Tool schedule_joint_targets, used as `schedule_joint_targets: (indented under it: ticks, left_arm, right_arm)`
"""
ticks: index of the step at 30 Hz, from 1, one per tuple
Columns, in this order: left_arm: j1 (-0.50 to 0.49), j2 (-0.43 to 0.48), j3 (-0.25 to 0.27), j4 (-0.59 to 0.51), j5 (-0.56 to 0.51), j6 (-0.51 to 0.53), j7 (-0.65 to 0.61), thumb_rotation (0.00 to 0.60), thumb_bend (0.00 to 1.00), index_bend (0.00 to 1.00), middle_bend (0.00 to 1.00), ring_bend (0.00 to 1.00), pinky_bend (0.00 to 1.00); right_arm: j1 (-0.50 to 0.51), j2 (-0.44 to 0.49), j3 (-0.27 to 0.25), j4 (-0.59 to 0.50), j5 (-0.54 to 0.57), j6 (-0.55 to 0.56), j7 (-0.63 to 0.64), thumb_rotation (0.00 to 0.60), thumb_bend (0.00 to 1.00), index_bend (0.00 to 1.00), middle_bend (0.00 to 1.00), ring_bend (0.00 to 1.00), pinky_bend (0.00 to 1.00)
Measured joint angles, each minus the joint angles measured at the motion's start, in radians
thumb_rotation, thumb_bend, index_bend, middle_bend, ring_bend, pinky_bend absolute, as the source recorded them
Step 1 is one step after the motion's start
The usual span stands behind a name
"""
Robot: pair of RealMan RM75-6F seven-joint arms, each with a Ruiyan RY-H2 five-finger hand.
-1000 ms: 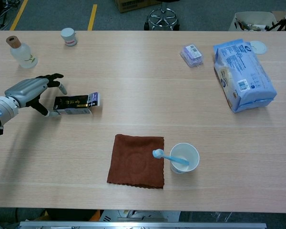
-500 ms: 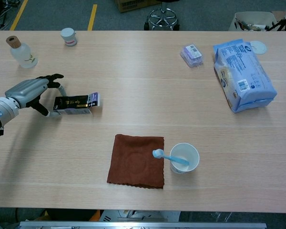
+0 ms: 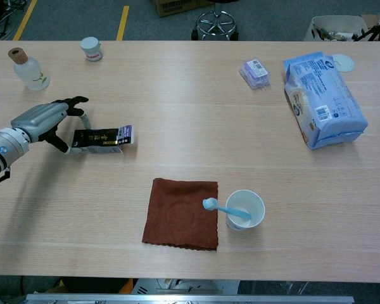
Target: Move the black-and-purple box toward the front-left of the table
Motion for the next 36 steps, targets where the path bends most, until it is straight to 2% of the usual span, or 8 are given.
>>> schedule_joint_targets:
  ticks: [10,17,25,36]
  left_arm:
    - [0.008,0.000,0.003,0.012,0.001,0.016,0.015,0.600,0.17,0.46,0.00,0.00,0.00]
    - [0.016,0.016,0.019,0.000,0.036,0.073,0.102,0.600,0.17,0.46,0.00,0.00,0.00]
    - [0.029,0.071,0.042,-0.070,0.093,0.169,0.301,0.600,0.17,0.46,0.00,0.00,0.00]
    - [0.033,0.219,0.047,-0.242,0.147,0.271,0.616,0.600,0.17,0.46,0.00,0.00,0.00]
  right_arm:
    - [0.000,0.000,0.001,-0.002,-0.001,0.001,-0.001,0.600,0.01,0.40,0.18,0.22,0.35]
    - [0.000,0.000,0.001,-0.005,-0.004,0.003,-0.001,0.600,0.01,0.40,0.18,0.22,0.35]
    - [0.001,0.001,0.003,-0.010,-0.008,0.005,-0.001,0.600,0.01,0.40,0.18,0.22,0.35]
    - [0.002,0.003,0.003,-0.016,-0.013,0.007,-0.005,0.600,0.01,0.40,0.18,0.22,0.35]
